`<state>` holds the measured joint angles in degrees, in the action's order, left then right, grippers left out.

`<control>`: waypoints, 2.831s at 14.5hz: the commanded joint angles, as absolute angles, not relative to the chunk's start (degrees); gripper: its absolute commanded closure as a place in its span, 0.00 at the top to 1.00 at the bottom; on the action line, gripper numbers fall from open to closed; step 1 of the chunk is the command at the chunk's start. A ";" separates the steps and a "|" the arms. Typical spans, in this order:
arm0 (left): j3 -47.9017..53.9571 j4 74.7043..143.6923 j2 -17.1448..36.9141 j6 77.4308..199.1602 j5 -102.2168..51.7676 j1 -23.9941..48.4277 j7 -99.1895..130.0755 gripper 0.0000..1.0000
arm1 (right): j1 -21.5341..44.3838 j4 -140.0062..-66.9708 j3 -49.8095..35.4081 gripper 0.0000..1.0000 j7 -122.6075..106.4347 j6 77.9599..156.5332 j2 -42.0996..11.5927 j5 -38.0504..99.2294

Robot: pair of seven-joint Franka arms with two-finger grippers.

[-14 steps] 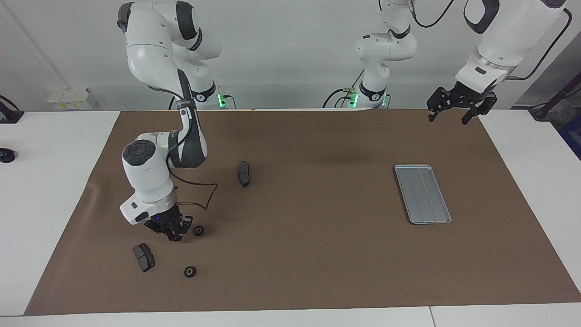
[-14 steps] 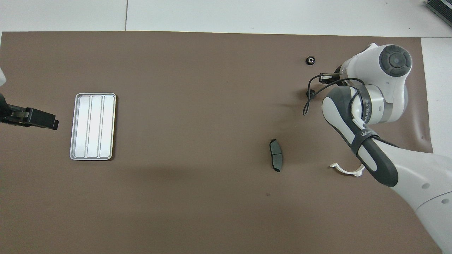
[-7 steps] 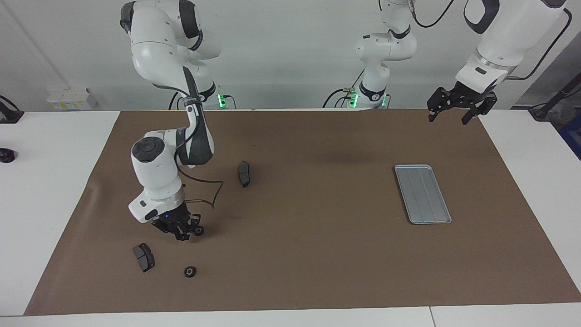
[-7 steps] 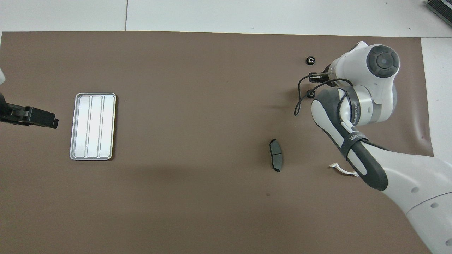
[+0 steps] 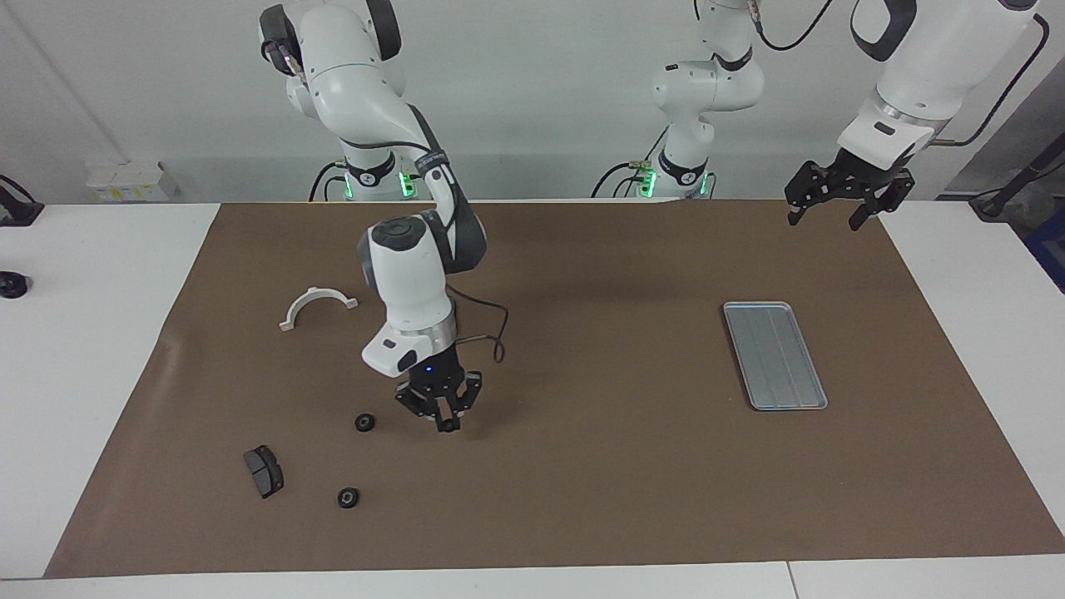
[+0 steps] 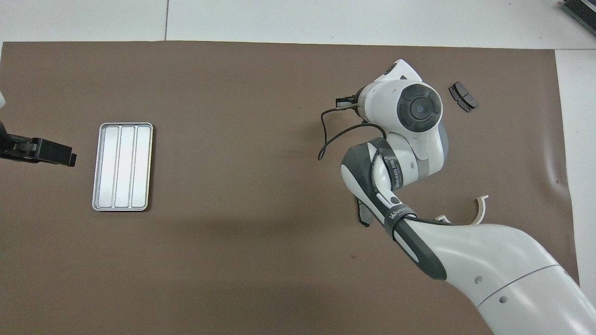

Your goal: Pick bearing gear from pile to tray

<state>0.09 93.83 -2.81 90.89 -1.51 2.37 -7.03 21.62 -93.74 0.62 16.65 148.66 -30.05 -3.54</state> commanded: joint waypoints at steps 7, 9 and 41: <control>0.09 95.54 -3.78 93.16 -2.02 2.02 -6.59 1.00 | 37.33 -93.60 0.88 0.00 31.72 153.90 -32.87 -3.25; 0.09 95.62 -3.78 93.25 -2.02 2.02 -6.68 1.00 | 40.33 -93.52 0.88 0.00 34.53 153.90 -34.36 -3.60; 0.70 113.02 20.04 138.69 18.37 31.11 70.39 0.76 | 7.12 -97.81 0.97 0.47 15.47 136.58 -29.45 -3.34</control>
